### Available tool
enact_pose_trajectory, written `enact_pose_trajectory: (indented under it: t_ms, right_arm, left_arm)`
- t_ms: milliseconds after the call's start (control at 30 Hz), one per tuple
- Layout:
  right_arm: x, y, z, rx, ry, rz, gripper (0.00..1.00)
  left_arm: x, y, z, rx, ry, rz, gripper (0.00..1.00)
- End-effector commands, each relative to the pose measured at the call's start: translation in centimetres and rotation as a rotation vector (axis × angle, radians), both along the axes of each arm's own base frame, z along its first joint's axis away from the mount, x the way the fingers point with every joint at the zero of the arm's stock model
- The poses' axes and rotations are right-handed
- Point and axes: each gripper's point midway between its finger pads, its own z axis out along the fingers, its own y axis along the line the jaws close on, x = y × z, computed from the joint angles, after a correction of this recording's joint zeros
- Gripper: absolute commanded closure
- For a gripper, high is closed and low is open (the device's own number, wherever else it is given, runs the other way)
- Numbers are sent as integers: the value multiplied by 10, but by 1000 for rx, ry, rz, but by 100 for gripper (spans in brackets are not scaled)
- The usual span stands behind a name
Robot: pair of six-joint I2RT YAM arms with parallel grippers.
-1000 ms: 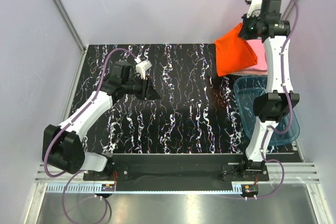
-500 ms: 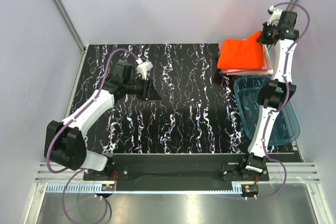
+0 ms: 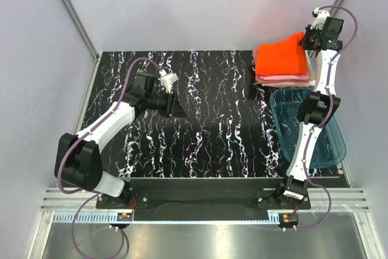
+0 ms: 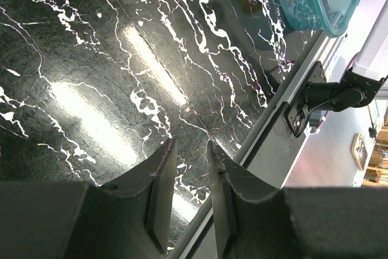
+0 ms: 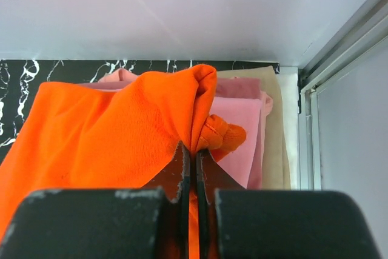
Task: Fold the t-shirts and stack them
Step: Neatly place the folded tshirt to the corner
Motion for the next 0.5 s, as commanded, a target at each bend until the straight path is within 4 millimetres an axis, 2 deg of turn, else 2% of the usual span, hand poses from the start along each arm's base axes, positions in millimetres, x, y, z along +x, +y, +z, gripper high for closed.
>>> enact_pose_trajectory:
  t_ms: [0, 133, 333, 433, 467]
  right_arm:
    - [-6, 4, 106, -80, -214, 19, 100]
    - [-8, -8, 106, -114, -209, -21, 100]
    - [0, -22, 76, -107, -167, -61, 98]
    - [5, -30, 74, -111, -181, -100, 74]
    - [4, -34, 75, -111, -184, -119, 71]
  left_arm:
    - [1, -4, 12, -44, -38, -26, 68]
    - [-1, -6, 13, -53, -33, -33, 68]
    - [0, -6, 14, -52, -41, -32, 67]
    - [0, -5, 12, -49, -37, -31, 67]
    - [0, -5, 12, -47, -34, -30, 67]
